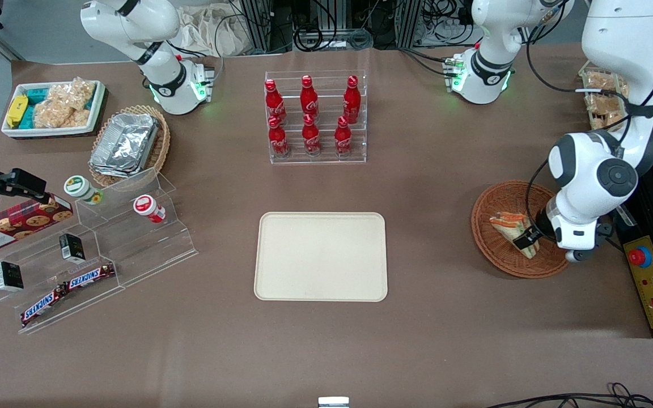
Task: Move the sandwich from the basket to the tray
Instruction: 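Lower the left gripper and close it on the wrapped sandwich, then lift the sandwich and carry it over the cream tray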
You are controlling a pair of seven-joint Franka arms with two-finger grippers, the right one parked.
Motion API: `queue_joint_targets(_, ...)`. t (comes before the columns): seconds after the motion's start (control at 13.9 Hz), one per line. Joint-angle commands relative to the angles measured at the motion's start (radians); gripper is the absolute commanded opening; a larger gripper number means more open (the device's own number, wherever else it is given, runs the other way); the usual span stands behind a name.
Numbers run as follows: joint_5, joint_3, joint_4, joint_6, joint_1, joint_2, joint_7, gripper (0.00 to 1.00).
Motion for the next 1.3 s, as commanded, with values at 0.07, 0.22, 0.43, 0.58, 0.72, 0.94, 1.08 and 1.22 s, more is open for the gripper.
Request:
queue_joint_targets(0.07,0.000,-0.007,-0.016,0.029,-0.002,0.022,-0.019,0.93)
queue_joint_targets(0.22,0.001,-0.007,-0.019,0.023,-0.008,0.022,-0.028,0.72)
queue_joint_targets(0.43,0.007,-0.008,-0.013,-0.053,-0.011,0.000,-0.026,0.04)
queue_joint_targets(0.58,0.010,-0.014,0.012,-0.136,-0.011,-0.042,-0.010,0.00)
queue_joint_targets(0.72,0.010,-0.046,0.082,-0.272,-0.011,-0.085,-0.009,0.00)
queue_joint_targets(0.94,-0.002,-0.086,0.353,-0.635,-0.006,-0.090,0.008,0.00)
queue_joint_targets(1.08,-0.060,-0.091,0.568,-0.852,-0.008,-0.067,0.059,0.00)
queue_joint_targets(1.22,-0.089,-0.091,0.711,-0.978,-0.011,-0.044,0.091,0.00)
